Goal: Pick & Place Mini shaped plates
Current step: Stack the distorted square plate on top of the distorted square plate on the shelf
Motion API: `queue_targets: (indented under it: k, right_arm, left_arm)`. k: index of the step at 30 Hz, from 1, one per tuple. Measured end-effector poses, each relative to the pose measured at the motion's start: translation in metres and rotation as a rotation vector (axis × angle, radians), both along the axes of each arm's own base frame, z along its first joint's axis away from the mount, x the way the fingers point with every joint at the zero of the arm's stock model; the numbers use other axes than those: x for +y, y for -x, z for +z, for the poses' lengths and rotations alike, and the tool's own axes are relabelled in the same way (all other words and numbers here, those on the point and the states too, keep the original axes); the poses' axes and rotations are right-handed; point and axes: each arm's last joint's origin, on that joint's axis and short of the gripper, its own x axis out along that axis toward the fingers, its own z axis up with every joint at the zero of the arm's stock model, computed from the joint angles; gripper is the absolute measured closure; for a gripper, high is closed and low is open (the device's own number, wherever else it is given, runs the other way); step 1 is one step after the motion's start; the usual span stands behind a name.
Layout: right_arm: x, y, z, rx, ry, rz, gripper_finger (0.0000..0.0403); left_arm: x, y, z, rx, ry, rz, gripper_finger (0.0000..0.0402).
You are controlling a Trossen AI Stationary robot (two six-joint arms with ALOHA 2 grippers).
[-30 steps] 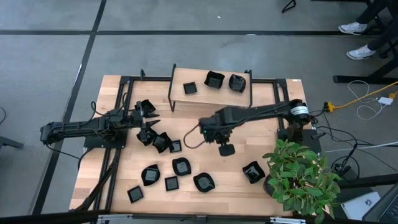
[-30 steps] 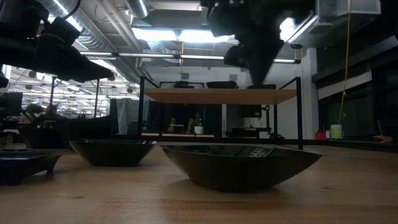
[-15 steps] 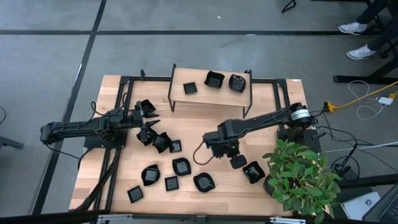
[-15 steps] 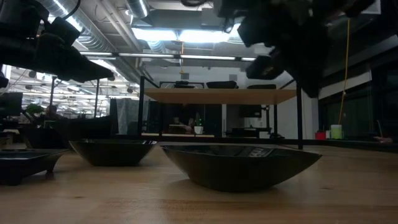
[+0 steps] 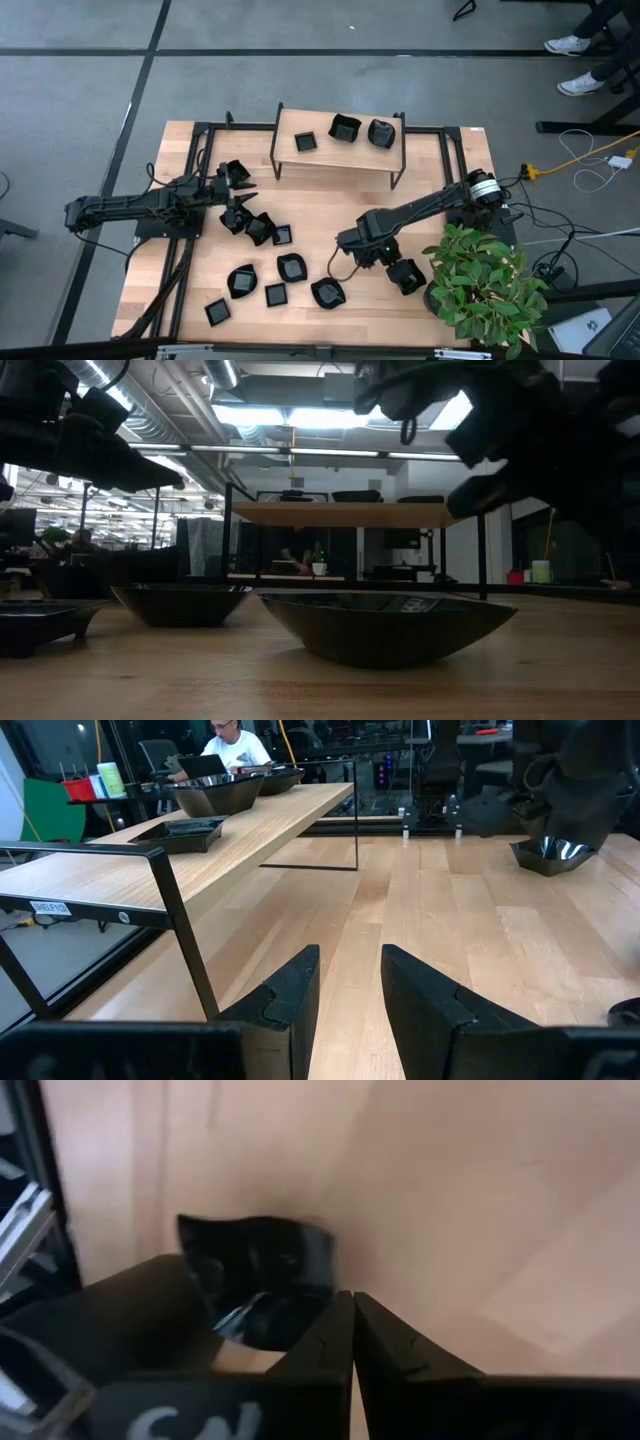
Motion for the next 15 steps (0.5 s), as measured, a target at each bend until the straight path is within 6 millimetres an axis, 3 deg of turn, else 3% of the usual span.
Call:
queue_targets:
  k: [8, 15]
  right_arm:
    - [0.014, 0.008, -0.005, 0.047, -0.124, 0.039, 0.0388]
    - [0.019, 0.01, -0.006, 0.015, -0.031, 0.106, 0.0354]
  left_arm:
    - [0.0, 0.0, 0.0, 0.0, 0.0, 0.0, 0.0297]
    - [0.0, 0.0, 0.0, 0.0, 0.0, 0.0, 0.0297]
